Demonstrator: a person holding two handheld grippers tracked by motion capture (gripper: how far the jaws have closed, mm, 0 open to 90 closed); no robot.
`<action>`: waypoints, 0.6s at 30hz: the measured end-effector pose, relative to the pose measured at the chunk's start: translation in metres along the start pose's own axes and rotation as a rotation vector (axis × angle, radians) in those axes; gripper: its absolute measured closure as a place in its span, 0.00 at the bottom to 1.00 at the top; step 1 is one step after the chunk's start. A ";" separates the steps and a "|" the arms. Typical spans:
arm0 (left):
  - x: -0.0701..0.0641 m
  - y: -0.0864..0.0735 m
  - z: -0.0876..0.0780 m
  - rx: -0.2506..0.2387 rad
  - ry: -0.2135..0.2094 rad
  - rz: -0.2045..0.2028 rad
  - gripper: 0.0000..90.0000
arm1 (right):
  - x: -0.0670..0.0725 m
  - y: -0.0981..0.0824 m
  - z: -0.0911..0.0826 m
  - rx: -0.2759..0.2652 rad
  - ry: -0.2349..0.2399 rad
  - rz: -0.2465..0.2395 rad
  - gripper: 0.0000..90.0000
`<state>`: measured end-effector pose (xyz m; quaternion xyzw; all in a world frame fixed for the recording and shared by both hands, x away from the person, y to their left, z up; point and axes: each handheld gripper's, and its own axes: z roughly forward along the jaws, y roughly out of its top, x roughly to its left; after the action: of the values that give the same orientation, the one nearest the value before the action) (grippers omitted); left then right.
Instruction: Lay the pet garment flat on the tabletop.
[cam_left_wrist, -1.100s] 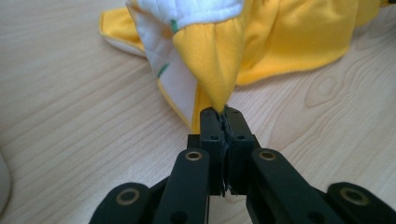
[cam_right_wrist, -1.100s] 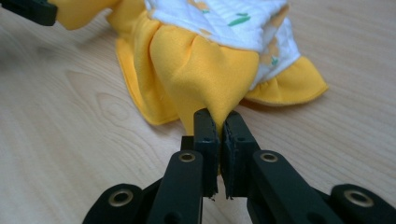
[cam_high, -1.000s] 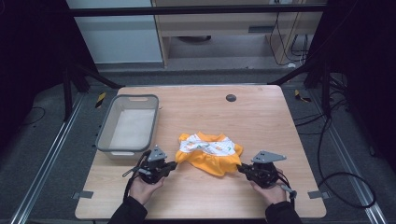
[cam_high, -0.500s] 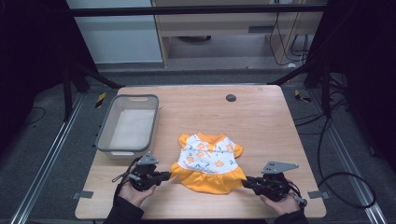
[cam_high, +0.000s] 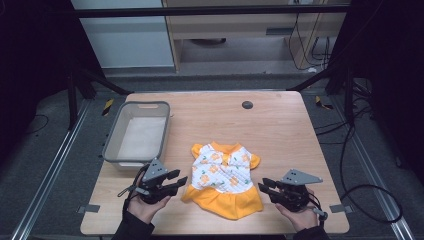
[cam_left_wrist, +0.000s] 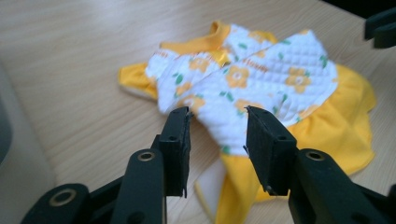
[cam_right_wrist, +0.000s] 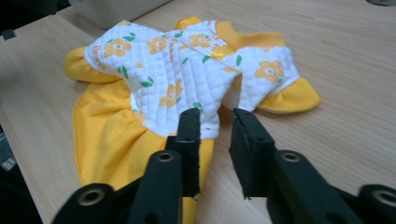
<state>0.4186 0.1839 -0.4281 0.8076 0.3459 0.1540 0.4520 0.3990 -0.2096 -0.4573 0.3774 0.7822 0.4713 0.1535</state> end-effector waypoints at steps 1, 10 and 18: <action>-0.003 0.002 0.002 -0.002 -0.011 0.005 0.69 | 0.001 0.002 0.003 0.002 0.003 -0.001 0.86; -0.028 0.001 0.059 0.144 -0.018 0.095 0.82 | 0.010 0.005 0.043 0.080 0.017 -0.045 1.00; -0.015 -0.011 0.081 0.237 0.061 0.139 0.80 | 0.013 -0.008 0.063 0.222 0.015 -0.056 0.98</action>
<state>0.4487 0.1271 -0.4808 0.8724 0.3185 0.1675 0.3309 0.4243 -0.1630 -0.4950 0.3666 0.8408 0.3804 0.1179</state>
